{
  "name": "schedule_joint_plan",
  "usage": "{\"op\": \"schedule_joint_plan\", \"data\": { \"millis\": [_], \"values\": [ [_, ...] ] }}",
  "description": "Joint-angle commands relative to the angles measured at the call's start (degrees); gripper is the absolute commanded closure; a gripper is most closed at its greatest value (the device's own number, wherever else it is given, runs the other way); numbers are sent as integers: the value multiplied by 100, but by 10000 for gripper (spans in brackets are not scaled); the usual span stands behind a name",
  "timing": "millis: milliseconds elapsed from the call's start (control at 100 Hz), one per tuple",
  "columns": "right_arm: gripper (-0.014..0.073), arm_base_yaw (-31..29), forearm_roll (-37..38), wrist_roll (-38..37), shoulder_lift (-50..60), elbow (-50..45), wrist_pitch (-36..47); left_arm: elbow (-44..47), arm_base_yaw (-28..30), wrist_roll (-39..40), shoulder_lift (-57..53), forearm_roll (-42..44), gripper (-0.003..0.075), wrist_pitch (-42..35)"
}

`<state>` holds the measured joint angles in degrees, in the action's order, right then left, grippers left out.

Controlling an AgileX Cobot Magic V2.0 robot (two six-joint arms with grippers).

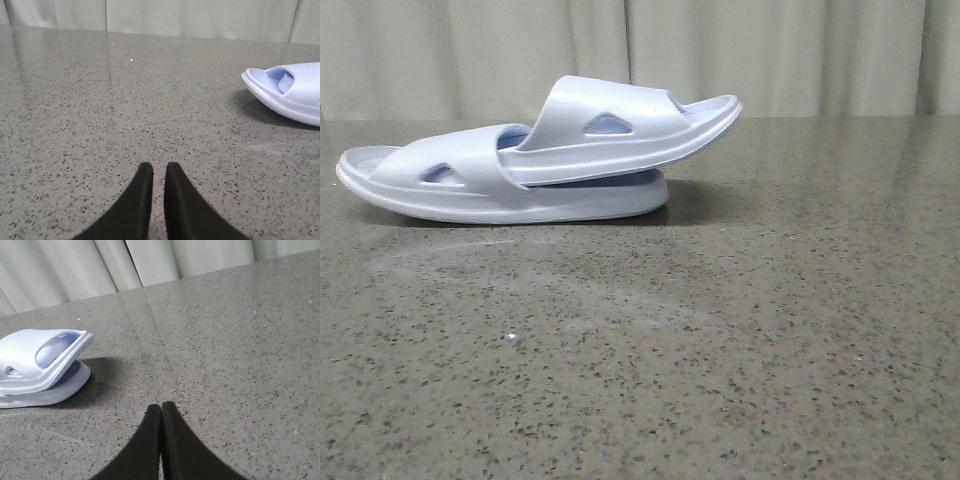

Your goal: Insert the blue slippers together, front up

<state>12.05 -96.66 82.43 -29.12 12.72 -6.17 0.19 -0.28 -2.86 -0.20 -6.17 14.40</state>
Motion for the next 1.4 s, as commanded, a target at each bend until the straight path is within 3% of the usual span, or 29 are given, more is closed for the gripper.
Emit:
{"op": "schedule_joint_plan", "data": {
  "millis": [0, 640, 800, 850, 889, 1019, 1109, 1249, 1389],
  "values": [
    [683, -6, -127, 57, -3, 165, -40, 54, 8, 68, -155, -88, 704, -391],
    [683, -6, -127, 57, -3, 165, -40, 54, 8, 68, -155, -88, 704, -391],
    [683, -6, -35, 57, -3, 165, 537, 54, 8, 68, -155, -88, 705, -391],
    [683, -6, 455, -127, -3, 160, 670, 54, 8, 68, -155, -88, 705, -391],
    [683, -6, 1293, -742, -3, 160, 777, 54, 8, 68, -155, -88, 704, -391],
    [683, -163, 5214, -4389, 8, 82, 1020, 54, 8, 68, -155, -88, 705, -391],
    [683, -399, 7257, -6102, 102, -16, 941, 54, 8, 68, -155, -88, 704, -391],
    [683, -753, 8635, -7156, 547, -210, 777, 54, 8, 68, -155, -88, 705, -391],
    [683, -1020, 9001, -7460, 1143, -725, 855, 54, 8, 68, -155, -88, 704, -391]
  ]
}}
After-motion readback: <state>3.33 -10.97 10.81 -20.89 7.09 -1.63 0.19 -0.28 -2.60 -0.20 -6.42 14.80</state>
